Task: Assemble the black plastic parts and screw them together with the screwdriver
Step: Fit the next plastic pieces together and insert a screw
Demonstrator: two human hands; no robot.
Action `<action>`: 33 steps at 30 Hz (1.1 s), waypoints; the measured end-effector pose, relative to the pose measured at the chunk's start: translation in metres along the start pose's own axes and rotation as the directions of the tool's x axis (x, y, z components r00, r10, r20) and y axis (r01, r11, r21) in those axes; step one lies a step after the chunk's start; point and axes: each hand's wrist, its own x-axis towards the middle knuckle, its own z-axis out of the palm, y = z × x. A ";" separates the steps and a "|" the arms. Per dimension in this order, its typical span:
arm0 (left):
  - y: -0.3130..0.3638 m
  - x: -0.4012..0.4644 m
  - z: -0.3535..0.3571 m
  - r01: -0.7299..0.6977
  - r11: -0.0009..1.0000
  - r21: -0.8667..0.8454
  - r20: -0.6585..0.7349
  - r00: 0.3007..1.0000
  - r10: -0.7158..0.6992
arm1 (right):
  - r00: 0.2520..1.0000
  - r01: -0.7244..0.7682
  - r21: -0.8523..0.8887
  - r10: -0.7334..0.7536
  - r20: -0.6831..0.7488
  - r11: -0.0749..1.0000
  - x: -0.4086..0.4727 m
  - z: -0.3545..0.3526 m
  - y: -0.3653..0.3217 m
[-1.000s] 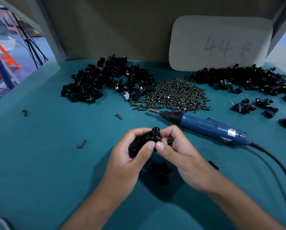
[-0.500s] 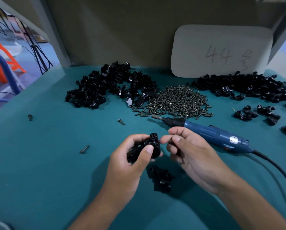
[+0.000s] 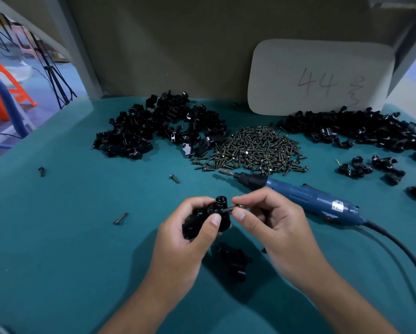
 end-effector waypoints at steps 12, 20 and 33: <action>0.007 -0.002 0.000 -0.040 0.999 0.019 0.002 0.999 0.040 | 0.992 0.094 -0.213 -0.109 -0.063 0.973 -0.002 -0.002 0.007; 0.009 -0.003 0.000 -0.069 0.991 0.119 0.001 0.998 0.069 | 0.981 0.135 -0.316 -0.172 -0.091 0.939 -0.003 0.004 0.001; 0.010 -0.001 -0.001 -0.067 0.989 0.133 -0.012 0.998 0.070 | 0.993 0.116 -0.419 -0.120 0.017 0.900 0.001 -0.008 -0.001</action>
